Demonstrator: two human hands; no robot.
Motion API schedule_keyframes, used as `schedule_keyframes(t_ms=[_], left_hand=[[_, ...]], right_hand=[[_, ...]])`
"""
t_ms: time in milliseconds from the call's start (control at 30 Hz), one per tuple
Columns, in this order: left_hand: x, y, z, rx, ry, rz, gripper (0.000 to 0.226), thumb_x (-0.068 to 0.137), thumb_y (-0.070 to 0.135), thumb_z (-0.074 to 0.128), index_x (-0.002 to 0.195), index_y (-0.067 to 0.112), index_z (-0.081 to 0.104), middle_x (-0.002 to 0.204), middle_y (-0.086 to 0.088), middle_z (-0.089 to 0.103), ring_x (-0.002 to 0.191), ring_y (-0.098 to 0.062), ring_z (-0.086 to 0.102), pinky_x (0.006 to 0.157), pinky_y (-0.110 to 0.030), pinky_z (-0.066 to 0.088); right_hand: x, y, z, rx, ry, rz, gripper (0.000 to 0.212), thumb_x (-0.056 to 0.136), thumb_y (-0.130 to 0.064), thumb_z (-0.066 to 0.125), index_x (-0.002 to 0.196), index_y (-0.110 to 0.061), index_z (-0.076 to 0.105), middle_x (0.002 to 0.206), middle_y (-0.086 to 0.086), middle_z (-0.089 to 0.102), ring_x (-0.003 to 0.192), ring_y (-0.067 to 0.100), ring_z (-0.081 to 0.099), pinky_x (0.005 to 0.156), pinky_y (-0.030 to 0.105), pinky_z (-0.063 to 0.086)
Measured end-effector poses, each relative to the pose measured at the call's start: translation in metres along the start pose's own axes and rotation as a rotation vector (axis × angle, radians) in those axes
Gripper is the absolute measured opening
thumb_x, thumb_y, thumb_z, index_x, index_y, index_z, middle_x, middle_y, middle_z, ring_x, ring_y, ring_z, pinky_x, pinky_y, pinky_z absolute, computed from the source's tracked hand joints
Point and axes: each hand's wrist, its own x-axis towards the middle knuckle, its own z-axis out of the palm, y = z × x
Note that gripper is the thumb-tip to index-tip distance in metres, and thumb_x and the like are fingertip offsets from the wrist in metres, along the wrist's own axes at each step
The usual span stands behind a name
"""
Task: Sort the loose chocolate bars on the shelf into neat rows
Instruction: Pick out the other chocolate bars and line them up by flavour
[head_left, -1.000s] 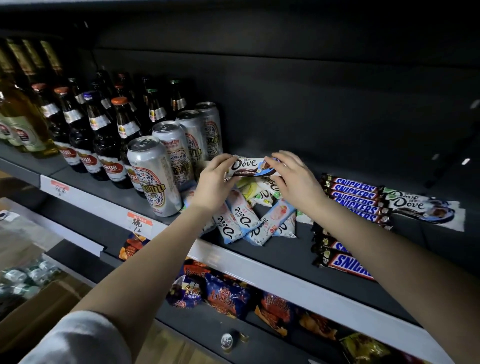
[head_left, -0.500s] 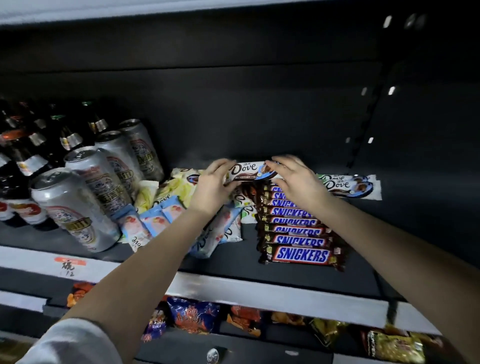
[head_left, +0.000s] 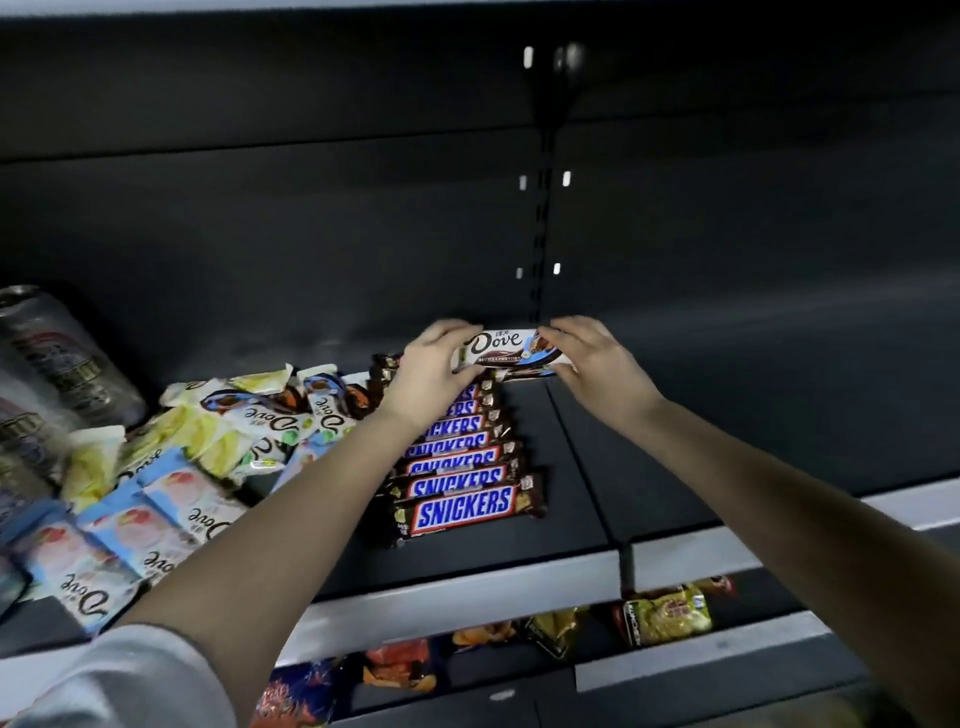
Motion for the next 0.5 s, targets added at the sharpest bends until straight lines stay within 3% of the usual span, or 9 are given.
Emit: schedule_keyframes(t_ms=[233, 333, 500], left_hand=[[0.009, 0.023, 0.031, -0.02, -0.193, 0.031, 0.042, 0.083, 0.009, 0.067, 0.124, 0.013, 0.059, 0.124, -0.002, 0.055, 0.115, -0.013, 0.051, 0.101, -0.013, 0.031], [0.009, 0.025, 0.038, 0.039, -0.269, 0.041, 0.04, 0.086, 0.013, 0.064, 0.125, 0.017, 0.059, 0.128, -0.001, 0.054, 0.121, -0.014, 0.048, 0.105, -0.016, 0.028], [0.005, 0.023, 0.039, 0.067, -0.257, 0.038, 0.031, 0.091, 0.012, 0.054, 0.121, 0.012, 0.062, 0.126, -0.003, 0.057, 0.115, -0.016, 0.052, 0.096, -0.012, 0.029]], right_hand=[[-0.031, 0.026, -0.011, -0.002, -0.009, 0.115, 0.044, 0.088, -0.001, 0.052, 0.131, -0.009, 0.049, 0.135, 0.007, 0.046, 0.13, 0.019, 0.034, 0.103, 0.027, 0.034], [-0.038, 0.034, -0.007, 0.004, -0.062, 0.141, 0.043, 0.088, -0.002, 0.053, 0.131, -0.009, 0.05, 0.134, 0.007, 0.048, 0.129, 0.02, 0.036, 0.102, 0.031, 0.036], [-0.04, 0.037, 0.003, 0.042, -0.103, 0.138, 0.043, 0.087, -0.004, 0.058, 0.129, -0.008, 0.051, 0.132, 0.008, 0.05, 0.125, 0.022, 0.039, 0.102, 0.037, 0.04]])
